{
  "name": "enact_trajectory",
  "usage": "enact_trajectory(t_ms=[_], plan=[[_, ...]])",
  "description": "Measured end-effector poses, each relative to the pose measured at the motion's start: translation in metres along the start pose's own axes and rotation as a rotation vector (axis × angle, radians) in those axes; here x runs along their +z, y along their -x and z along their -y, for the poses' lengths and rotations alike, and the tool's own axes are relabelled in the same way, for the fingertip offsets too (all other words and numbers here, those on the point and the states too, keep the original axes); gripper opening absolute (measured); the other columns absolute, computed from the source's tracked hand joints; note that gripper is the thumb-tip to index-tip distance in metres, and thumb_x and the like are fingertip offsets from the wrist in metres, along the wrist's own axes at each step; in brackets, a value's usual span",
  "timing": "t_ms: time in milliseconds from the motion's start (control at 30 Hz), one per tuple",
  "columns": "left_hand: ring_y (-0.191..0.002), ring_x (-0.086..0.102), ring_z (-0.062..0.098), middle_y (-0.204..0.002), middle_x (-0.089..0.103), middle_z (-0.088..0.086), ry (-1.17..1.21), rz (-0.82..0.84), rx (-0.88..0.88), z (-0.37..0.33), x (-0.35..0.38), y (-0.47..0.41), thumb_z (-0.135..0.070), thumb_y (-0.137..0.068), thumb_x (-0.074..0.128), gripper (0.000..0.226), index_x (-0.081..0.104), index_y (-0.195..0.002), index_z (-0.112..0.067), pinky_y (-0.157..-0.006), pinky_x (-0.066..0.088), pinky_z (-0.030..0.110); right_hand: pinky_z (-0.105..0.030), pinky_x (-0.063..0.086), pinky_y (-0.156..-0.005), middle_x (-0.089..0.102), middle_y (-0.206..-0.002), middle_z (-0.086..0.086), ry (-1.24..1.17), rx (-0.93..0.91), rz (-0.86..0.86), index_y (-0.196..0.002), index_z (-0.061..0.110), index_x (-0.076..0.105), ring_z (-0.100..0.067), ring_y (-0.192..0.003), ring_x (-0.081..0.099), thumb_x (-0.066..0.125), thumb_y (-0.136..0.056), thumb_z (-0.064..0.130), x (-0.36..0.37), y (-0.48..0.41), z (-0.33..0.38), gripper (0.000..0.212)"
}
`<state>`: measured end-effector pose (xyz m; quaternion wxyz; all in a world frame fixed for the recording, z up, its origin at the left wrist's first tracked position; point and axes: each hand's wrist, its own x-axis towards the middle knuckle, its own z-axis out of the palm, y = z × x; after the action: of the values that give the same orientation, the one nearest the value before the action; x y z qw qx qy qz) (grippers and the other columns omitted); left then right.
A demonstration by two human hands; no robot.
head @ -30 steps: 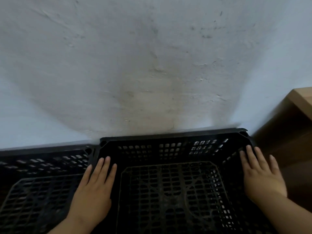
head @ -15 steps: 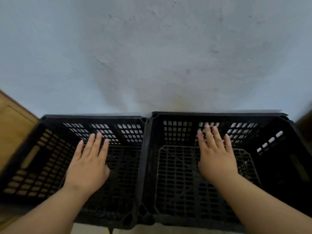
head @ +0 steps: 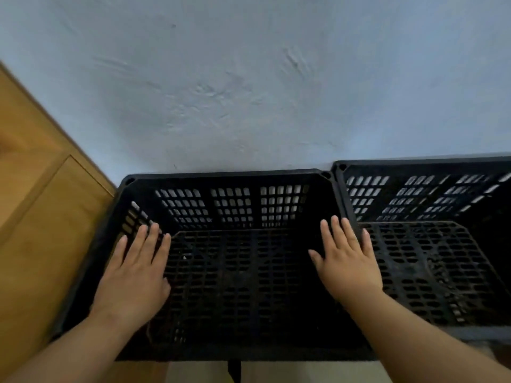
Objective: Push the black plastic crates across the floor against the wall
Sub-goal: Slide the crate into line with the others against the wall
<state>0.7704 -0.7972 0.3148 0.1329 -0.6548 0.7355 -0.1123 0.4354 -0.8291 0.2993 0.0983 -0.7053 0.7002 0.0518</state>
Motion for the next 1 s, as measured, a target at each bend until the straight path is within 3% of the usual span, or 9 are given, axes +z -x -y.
enact_trajectory(t_ms=[100,300,467,533,633,700,800,900,1000], plan=[[-0.128,0.043,0.034,-0.136,0.048,0.023,0.005,-0.034,0.055,0.026,0.021,-0.012,-0.024,-0.051,0.083,0.087,0.050,-0.128,0.001,-0.115,-0.009,0.036,-0.037,-0.033,-0.102,-0.023,-0.153,0.005,0.061,0.005,-0.079,-0.139,0.025,-0.025,-0.008,-0.135,-0.030,-0.024,-0.074,0.063,0.011,-0.002,0.001,0.075],[-0.128,0.044,0.034,-0.138,0.047,0.023,-0.019,-0.002,0.068,0.059,0.059,-0.029,-0.027,-0.057,0.080,0.082,0.050,-0.129,0.000,-0.113,-0.016,0.032,-0.033,-0.026,-0.109,-0.026,-0.151,0.005,0.148,-0.050,-0.146,-0.142,0.025,-0.023,-0.012,-0.137,-0.031,-0.009,-0.081,0.066,0.016,0.005,0.001,0.074],[-0.144,0.011,0.026,-0.155,0.013,0.013,-0.069,0.030,-0.029,0.081,0.071,-0.026,-0.038,-0.083,0.055,0.079,0.017,-0.145,-0.010,-0.102,-0.033,0.033,-0.031,-0.018,-0.114,-0.025,-0.149,0.005,0.135,-0.061,-0.129,-0.141,0.026,-0.020,-0.011,-0.138,-0.026,-0.006,-0.080,0.067,0.016,0.003,-0.003,0.075],[-0.145,0.003,0.027,-0.155,0.003,0.015,-0.062,0.010,-0.023,0.080,0.074,-0.027,-0.029,-0.086,0.051,0.078,0.005,-0.145,-0.008,-0.104,-0.030,0.034,-0.030,-0.017,-0.113,-0.028,-0.147,0.004,0.132,-0.030,-0.109,-0.137,0.024,-0.026,-0.008,-0.135,-0.027,0.007,-0.090,0.059,0.013,0.000,-0.006,0.067],[-0.143,-0.017,0.028,-0.154,-0.020,0.015,-0.143,0.107,-0.034,0.081,0.067,-0.034,-0.019,-0.093,0.032,0.074,-0.024,-0.139,-0.008,-0.114,-0.013,0.040,-0.028,-0.033,-0.102,-0.033,-0.144,-0.002,0.206,-0.037,-0.068,-0.132,0.020,-0.034,-0.012,-0.133,-0.031,0.026,-0.096,0.026,0.014,0.001,-0.008,0.070],[-0.143,-0.017,0.028,-0.155,-0.020,0.016,-0.182,0.145,-0.048,0.086,0.062,-0.040,-0.019,-0.093,0.032,0.074,-0.023,-0.141,-0.008,-0.116,-0.007,0.041,-0.029,-0.033,-0.101,-0.019,-0.149,-0.006,0.277,-0.082,-0.119,-0.140,0.014,-0.019,-0.017,-0.139,-0.017,0.038,-0.088,0.012,0.019,0.001,-0.013,0.077],[-0.143,-0.016,0.028,-0.155,-0.018,0.016,-0.164,0.172,-0.033,0.092,0.056,-0.043,-0.018,-0.093,0.037,0.076,-0.020,-0.143,-0.010,-0.116,-0.006,0.042,-0.037,-0.019,-0.112,0.018,-0.152,-0.013,0.440,-0.048,-0.104,-0.144,0.007,0.013,-0.022,-0.140,0.017,0.055,-0.075,0.009,0.013,-0.002,-0.013,0.080],[-0.143,-0.015,0.028,-0.156,-0.017,0.016,-0.117,0.182,-0.030,0.094,0.055,-0.041,-0.016,-0.092,0.040,0.078,-0.018,-0.144,-0.011,-0.116,-0.005,0.043,-0.037,-0.040,-0.093,-0.031,-0.145,-0.005,0.464,-0.006,-0.080,-0.138,0.012,-0.027,-0.015,-0.136,-0.025,0.022,-0.094,0.019,0.010,-0.005,-0.010,0.066],[-0.143,-0.016,0.028,-0.156,-0.018,0.015,-0.068,0.184,-0.033,0.096,0.059,-0.040,-0.012,-0.091,0.041,0.078,-0.016,-0.145,-0.012,-0.116,-0.005,0.044,-0.039,-0.041,-0.086,-0.041,-0.139,-0.004,0.535,0.054,0.035,-0.130,0.010,-0.037,-0.018,-0.136,-0.032,0.009,-0.096,0.020,0.013,-0.017,-0.006,0.058]])
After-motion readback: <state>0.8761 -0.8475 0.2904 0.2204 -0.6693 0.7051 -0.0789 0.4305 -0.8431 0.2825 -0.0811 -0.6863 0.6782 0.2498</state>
